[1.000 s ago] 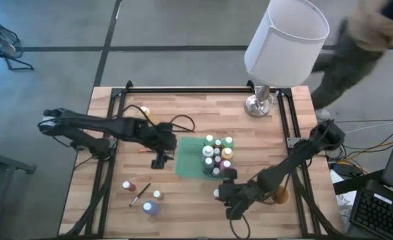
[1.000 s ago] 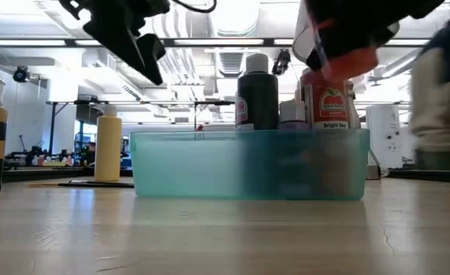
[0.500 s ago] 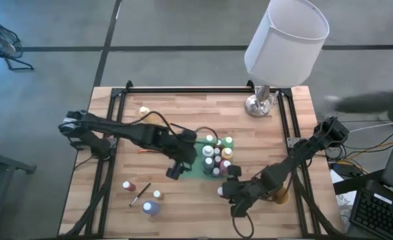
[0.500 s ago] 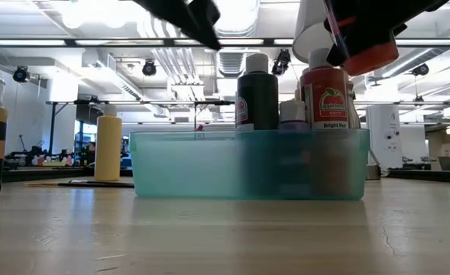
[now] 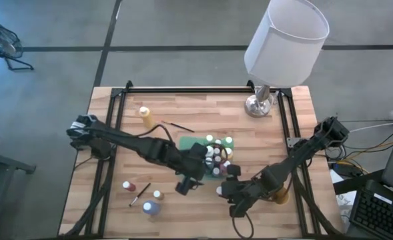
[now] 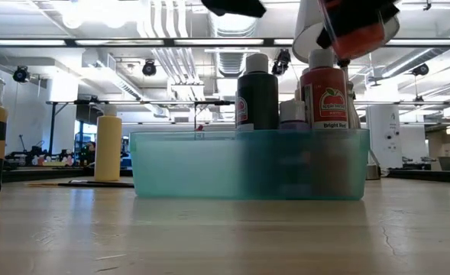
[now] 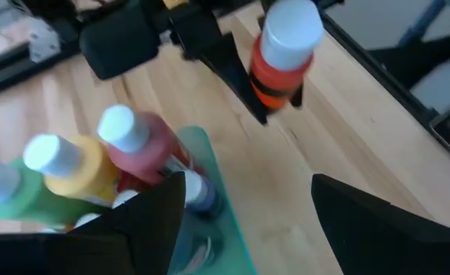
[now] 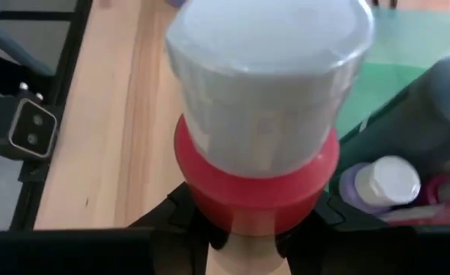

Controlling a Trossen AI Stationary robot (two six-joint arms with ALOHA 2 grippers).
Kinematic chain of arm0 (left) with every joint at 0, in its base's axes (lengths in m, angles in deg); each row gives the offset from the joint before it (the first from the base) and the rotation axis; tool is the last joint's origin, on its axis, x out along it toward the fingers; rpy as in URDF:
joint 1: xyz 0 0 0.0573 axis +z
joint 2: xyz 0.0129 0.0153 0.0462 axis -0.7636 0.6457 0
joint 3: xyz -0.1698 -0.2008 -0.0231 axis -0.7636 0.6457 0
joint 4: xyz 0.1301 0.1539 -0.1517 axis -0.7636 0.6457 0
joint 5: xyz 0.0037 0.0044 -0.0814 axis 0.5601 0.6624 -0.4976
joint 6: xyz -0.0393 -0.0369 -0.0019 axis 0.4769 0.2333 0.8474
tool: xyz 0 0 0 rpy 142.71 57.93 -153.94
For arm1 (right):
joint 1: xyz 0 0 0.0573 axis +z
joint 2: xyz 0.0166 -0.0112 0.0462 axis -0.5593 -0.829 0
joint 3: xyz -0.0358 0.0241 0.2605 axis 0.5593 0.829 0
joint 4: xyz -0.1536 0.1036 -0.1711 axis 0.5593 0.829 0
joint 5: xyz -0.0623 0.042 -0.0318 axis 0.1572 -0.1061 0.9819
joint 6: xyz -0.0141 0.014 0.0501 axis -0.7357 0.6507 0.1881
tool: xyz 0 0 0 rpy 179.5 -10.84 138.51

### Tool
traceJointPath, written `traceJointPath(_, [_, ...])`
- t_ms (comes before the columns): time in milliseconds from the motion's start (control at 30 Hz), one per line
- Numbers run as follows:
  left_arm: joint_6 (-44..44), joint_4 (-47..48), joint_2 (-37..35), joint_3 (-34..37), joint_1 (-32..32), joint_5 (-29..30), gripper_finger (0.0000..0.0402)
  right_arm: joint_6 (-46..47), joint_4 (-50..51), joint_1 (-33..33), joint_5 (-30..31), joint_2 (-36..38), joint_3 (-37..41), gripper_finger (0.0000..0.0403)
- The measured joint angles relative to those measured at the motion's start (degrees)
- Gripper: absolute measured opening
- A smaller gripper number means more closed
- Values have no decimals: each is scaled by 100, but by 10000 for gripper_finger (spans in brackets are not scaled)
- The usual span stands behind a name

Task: Pick & Place Paint Supplies
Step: Put the orange paint bottle into the green bin

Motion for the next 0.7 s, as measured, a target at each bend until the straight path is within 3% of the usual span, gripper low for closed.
traceJointPath(200, [461, -700, 0, 8, -176, 157, 288, -402, 8, -17, 46, 0, -126, 112])
traceJointPath(367, [243, -1185, 0, 42, -426, 179, 288, -427, 244, -59, 273, 0, -206, 113])
traceJointPath(567, [160, -1319, 0, 42, -570, 1109, 288, -427, 275, -123, 351, 0, -234, 113])
traceJointPath(700, [203, -1359, 120, 18, -580, 1226, 288, -429, 267, -185, 358, 0, -234, 113])
